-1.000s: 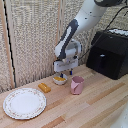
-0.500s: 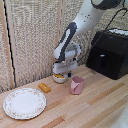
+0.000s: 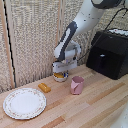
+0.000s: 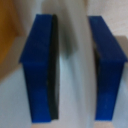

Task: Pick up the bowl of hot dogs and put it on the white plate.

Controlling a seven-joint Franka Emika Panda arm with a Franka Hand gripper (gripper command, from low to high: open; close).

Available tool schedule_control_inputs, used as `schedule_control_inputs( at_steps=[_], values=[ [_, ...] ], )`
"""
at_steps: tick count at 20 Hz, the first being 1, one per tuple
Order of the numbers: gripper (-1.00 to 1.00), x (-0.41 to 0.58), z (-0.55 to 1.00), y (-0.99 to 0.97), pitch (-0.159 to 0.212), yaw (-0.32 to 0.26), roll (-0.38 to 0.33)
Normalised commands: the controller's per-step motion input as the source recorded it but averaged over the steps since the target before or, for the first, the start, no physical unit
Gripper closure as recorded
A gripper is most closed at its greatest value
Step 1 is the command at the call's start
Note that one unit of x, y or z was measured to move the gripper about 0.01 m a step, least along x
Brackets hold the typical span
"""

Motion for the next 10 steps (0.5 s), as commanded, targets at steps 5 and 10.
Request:
schedule_control_inputs(
  at_steps=[5,10],
  values=[
    [1.00,-0.092,0.55,0.00,0.003,0.101,0.096],
    [1.00,-0.001,0.70,0.00,0.024,0.135,0.156]
  ],
)
